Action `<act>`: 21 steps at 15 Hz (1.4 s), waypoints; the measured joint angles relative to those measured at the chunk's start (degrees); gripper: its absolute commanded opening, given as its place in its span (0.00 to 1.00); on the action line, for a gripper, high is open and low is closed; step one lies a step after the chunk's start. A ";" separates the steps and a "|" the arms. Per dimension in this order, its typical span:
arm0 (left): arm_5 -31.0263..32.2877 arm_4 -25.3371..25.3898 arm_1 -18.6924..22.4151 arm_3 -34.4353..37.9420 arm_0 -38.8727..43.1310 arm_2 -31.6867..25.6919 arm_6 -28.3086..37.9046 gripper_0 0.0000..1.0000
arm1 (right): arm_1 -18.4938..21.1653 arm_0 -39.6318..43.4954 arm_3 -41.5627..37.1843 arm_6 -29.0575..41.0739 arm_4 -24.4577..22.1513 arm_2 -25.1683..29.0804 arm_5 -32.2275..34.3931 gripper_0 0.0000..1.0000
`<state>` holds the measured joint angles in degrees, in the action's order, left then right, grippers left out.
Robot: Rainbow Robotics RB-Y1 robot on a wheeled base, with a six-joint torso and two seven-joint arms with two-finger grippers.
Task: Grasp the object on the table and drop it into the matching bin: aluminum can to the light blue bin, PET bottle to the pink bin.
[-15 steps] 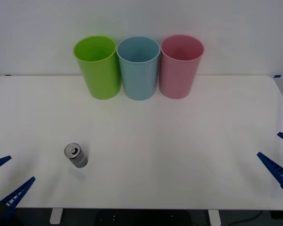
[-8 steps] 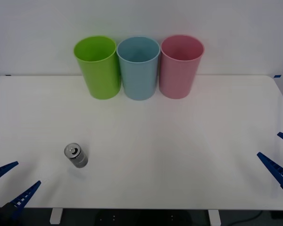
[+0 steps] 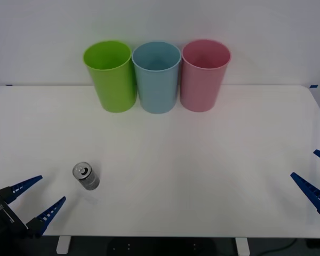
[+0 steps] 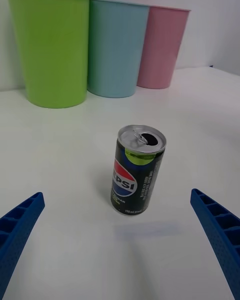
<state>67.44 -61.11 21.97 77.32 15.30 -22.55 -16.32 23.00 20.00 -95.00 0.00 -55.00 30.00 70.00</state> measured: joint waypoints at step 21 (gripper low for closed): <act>-4.43 -8.86 -8.17 -11.75 -13.94 2.60 -5.15 1.00 | 0.00 0.00 0.00 -0.01 0.00 0.00 0.00 1.00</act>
<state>63.01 -69.96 13.80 65.57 1.36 -19.94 -21.47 23.00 20.00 -95.00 -0.01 -55.00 30.00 70.00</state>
